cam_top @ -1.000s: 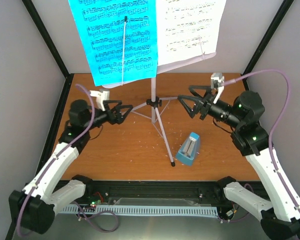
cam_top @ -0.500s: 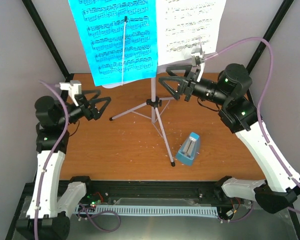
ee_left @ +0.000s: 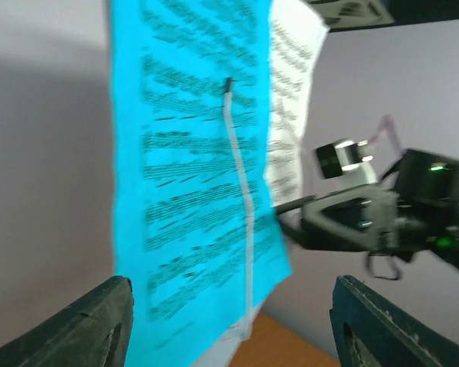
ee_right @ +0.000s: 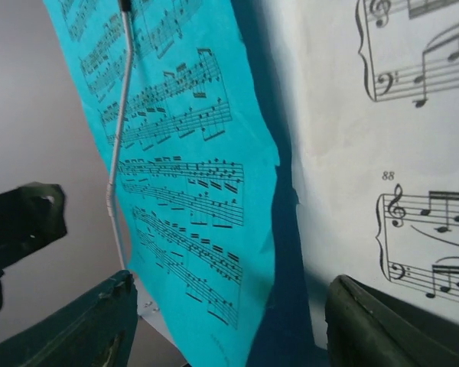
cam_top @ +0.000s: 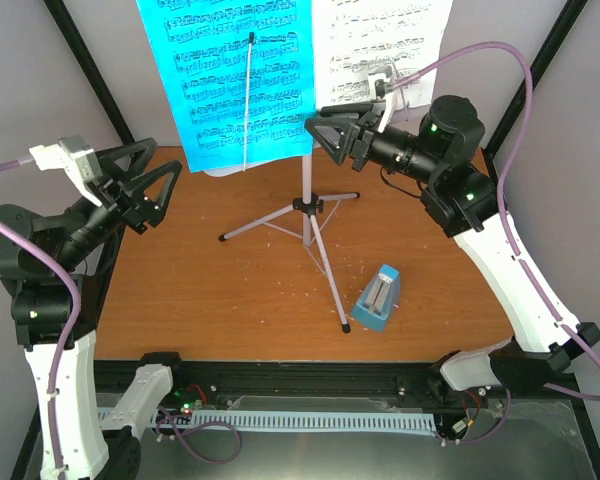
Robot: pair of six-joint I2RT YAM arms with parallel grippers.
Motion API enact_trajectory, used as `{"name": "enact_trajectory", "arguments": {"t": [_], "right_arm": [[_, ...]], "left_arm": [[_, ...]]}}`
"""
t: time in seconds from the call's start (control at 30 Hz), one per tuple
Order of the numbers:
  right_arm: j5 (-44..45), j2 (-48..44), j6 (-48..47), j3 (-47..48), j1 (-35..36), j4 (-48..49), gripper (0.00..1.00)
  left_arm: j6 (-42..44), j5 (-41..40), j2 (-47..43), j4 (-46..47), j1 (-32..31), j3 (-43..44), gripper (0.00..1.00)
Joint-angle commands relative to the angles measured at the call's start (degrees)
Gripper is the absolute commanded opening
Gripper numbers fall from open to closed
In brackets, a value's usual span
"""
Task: Pack up the instrument practice props
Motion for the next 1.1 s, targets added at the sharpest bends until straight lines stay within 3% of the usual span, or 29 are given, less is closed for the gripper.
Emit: {"name": "enact_trajectory", "arguments": {"t": [0.0, 0.17, 0.43, 0.63, 0.83, 1.07], "right_arm": [[-1.2, 1.8, 1.1, 1.3, 0.3, 0.6, 0.64], [-3.7, 3.2, -0.3, 2.6, 1.4, 1.3, 0.54], [-3.2, 5.7, -0.6, 5.2, 2.9, 1.1, 0.39], [-2.4, 6.3, -1.3, 5.7, 3.6, 1.2, 0.38], [-1.0, 6.2, -2.5, 5.6, 3.7, 0.2, 0.32], [-1.0, 6.2, -3.2, 5.5, 3.7, 0.0, 0.29]], "left_arm": [[-6.0, 9.7, 1.2, 3.6, 0.3, 2.6, 0.68], [-9.6, 13.1, 4.1, 7.6, 0.3, 4.2, 0.53], [-9.1, 12.5, 9.0, 7.5, -3.6, 8.7, 0.51], [-1.2, 3.3, 15.7, -2.6, -15.4, 17.1, 0.5], [0.7, -2.6, 19.5, -5.1, -21.0, 20.4, 0.5], [5.7, -16.4, 23.2, -9.9, -29.9, 24.6, 0.48]]}}
